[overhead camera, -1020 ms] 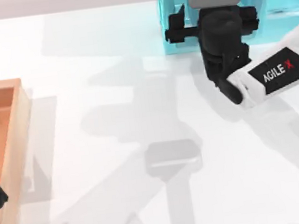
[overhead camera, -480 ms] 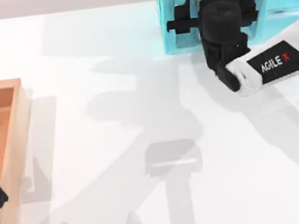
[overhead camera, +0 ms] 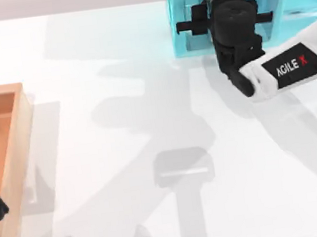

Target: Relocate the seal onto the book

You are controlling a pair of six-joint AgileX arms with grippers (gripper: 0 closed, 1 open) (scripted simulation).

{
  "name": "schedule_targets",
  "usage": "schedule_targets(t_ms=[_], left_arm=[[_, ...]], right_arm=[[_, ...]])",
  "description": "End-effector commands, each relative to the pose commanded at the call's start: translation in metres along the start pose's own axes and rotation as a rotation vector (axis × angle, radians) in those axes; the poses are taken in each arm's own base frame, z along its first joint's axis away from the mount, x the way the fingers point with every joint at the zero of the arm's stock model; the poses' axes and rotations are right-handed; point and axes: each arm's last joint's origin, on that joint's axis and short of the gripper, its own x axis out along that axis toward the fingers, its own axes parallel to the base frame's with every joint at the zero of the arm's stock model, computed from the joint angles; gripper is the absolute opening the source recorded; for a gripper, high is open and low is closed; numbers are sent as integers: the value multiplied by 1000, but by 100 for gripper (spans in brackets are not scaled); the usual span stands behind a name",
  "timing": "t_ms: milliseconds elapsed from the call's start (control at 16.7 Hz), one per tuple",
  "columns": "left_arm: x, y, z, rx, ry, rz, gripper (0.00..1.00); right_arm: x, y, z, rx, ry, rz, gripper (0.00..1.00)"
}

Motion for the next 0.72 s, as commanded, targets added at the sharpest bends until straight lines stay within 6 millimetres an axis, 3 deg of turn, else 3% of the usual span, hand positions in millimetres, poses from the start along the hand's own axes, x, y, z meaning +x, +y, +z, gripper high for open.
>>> schedule_targets(t_ms=[240, 720], left_arm=[[0, 0, 0, 0, 0, 0, 100], [0, 0, 0, 0, 0, 0, 100]], right_arm=[[0, 0, 0, 0, 0, 0, 2], [0, 0, 0, 0, 0, 0, 0]])
